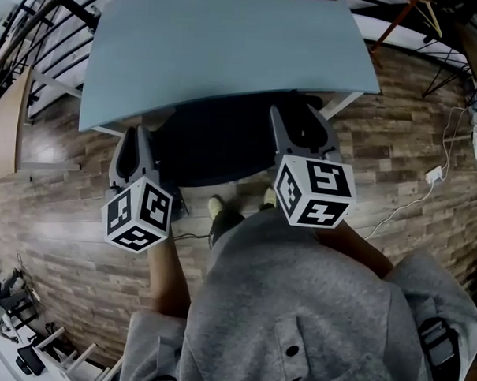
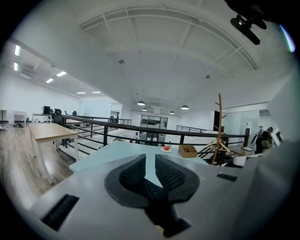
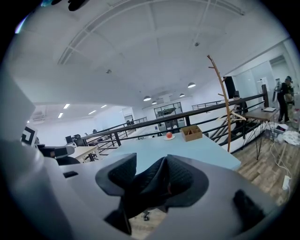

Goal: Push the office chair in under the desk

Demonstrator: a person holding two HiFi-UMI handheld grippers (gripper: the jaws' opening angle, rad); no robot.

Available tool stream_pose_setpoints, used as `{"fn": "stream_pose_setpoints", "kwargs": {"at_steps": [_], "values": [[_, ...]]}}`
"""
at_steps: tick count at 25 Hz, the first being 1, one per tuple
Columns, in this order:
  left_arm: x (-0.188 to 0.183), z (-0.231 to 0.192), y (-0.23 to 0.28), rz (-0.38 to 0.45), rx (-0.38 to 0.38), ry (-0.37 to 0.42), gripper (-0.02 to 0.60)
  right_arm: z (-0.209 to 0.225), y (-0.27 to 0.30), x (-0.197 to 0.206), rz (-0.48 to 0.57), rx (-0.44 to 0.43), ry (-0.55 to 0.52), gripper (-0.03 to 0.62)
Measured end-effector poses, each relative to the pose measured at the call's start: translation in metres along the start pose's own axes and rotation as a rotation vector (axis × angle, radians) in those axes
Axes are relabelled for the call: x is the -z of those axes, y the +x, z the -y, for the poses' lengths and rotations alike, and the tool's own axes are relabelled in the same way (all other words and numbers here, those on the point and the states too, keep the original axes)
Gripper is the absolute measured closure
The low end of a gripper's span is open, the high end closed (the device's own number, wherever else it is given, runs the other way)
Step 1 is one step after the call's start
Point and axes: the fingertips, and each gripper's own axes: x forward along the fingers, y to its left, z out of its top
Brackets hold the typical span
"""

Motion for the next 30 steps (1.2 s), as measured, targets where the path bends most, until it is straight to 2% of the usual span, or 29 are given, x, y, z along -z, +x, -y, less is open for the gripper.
{"fn": "stream_pose_setpoints", "kwargs": {"at_steps": [21,30], "values": [[-0.018,-0.072,0.034,-0.017,0.112,0.041,0.511,-0.069,0.023,0.012,-0.017,0.124,0.007,0.383],[-0.023,-0.089,0.041,-0.008,0.159,0.023,0.512,-0.086,0.028,0.014,-0.017,0.189,0.005,0.388]]}}
